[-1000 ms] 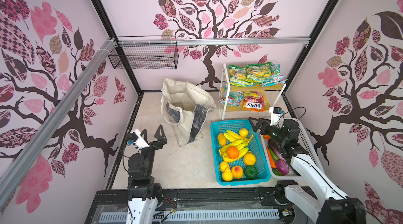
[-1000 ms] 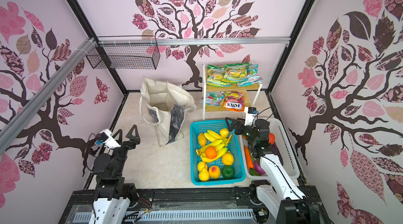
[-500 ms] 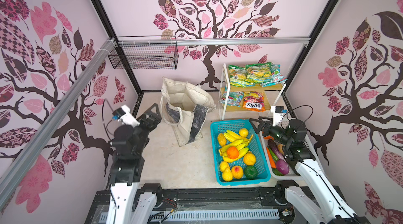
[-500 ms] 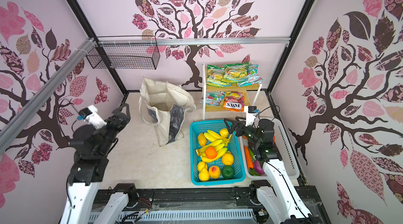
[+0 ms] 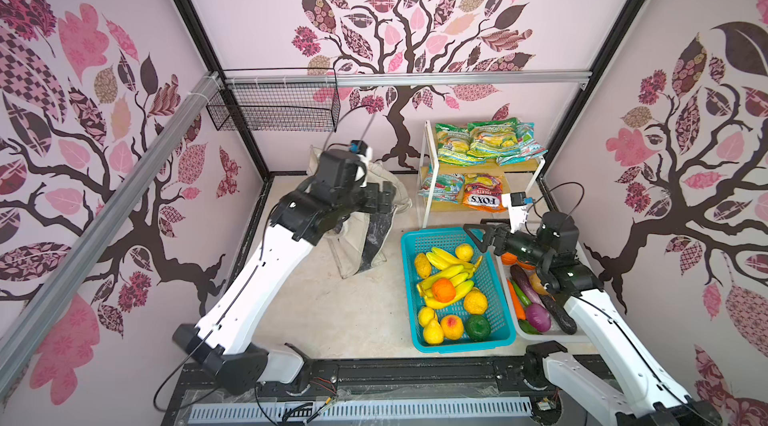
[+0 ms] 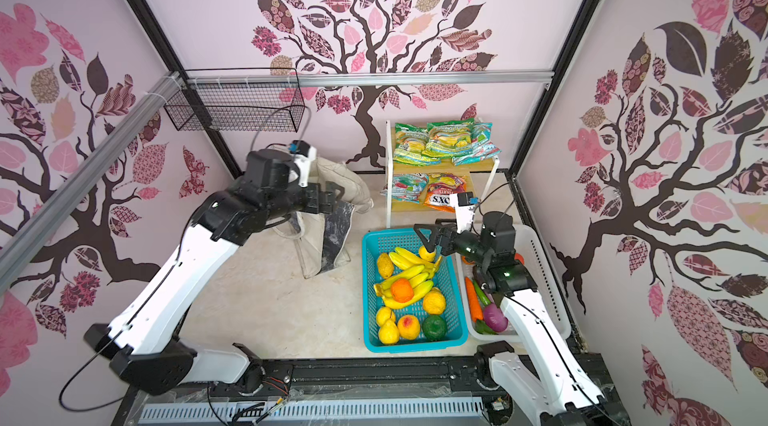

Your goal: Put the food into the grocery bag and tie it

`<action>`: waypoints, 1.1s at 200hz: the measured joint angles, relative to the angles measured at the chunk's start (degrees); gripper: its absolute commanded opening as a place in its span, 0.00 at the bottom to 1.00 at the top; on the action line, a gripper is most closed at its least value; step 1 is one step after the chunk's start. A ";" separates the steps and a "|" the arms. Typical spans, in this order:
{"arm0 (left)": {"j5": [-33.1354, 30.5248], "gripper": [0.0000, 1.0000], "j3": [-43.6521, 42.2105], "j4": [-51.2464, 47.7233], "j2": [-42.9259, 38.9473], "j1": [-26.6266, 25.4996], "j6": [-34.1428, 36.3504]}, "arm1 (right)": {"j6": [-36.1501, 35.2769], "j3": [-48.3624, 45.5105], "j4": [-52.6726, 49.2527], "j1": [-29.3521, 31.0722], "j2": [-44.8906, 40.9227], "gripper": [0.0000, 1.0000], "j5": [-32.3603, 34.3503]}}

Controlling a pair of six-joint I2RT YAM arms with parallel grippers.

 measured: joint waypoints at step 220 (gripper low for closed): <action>-28.00 0.00 15.63 -17.62 26.80 -8.74 15.78 | 9.92 -0.22 -1.75 0.22 2.38 0.99 2.23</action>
